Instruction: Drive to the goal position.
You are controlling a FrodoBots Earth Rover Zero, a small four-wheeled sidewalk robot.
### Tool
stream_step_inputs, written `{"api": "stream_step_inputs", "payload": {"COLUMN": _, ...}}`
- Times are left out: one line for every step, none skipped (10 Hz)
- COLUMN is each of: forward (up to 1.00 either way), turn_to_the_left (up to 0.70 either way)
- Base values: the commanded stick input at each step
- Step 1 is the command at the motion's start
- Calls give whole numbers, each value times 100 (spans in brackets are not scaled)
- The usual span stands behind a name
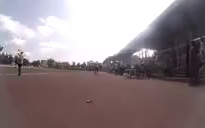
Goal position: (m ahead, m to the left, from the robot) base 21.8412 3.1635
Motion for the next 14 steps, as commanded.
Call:
{"api": "stream_step_inputs", "payload": {"forward": 70, "turn_to_the_left": 0}}
{"api": "stream_step_inputs", "payload": {"forward": 70, "turn_to_the_left": 0}}
{"api": "stream_step_inputs", "payload": {"forward": 70, "turn_to_the_left": 0}}
{"api": "stream_step_inputs", "payload": {"forward": 70, "turn_to_the_left": 0}}
{"api": "stream_step_inputs", "payload": {"forward": 70, "turn_to_the_left": 0}}
{"api": "stream_step_inputs", "payload": {"forward": 70, "turn_to_the_left": 0}}
{"api": "stream_step_inputs", "payload": {"forward": 70, "turn_to_the_left": 0}}
{"api": "stream_step_inputs", "payload": {"forward": 70, "turn_to_the_left": 0}}
{"api": "stream_step_inputs", "payload": {"forward": 70, "turn_to_the_left": 0}}
{"api": "stream_step_inputs", "payload": {"forward": 70, "turn_to_the_left": 0}}
{"api": "stream_step_inputs", "payload": {"forward": 70, "turn_to_the_left": 0}}
{"api": "stream_step_inputs", "payload": {"forward": 70, "turn_to_the_left": 0}}
{"api": "stream_step_inputs", "payload": {"forward": 70, "turn_to_the_left": 0}}
{"api": "stream_step_inputs", "payload": {"forward": 70, "turn_to_the_left": 0}}
